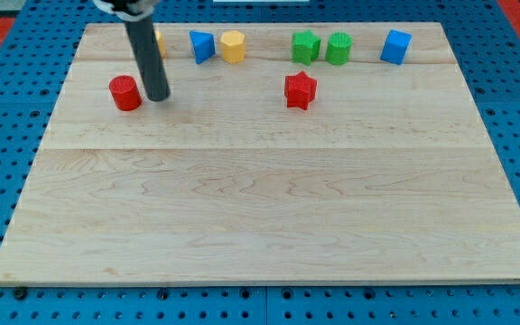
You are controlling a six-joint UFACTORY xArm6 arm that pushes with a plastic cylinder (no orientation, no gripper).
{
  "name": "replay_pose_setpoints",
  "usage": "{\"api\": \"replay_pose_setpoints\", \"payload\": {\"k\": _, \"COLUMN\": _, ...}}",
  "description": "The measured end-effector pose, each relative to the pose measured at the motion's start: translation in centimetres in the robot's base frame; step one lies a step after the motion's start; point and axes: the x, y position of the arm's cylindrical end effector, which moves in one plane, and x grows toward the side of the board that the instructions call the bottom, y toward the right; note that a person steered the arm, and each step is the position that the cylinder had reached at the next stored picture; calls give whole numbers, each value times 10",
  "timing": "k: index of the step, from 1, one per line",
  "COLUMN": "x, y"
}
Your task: Push the red circle left beside the hexagon
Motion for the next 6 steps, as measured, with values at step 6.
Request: {"api": "replay_pose_setpoints", "payload": {"k": 6, "x": -88, "y": -99}}
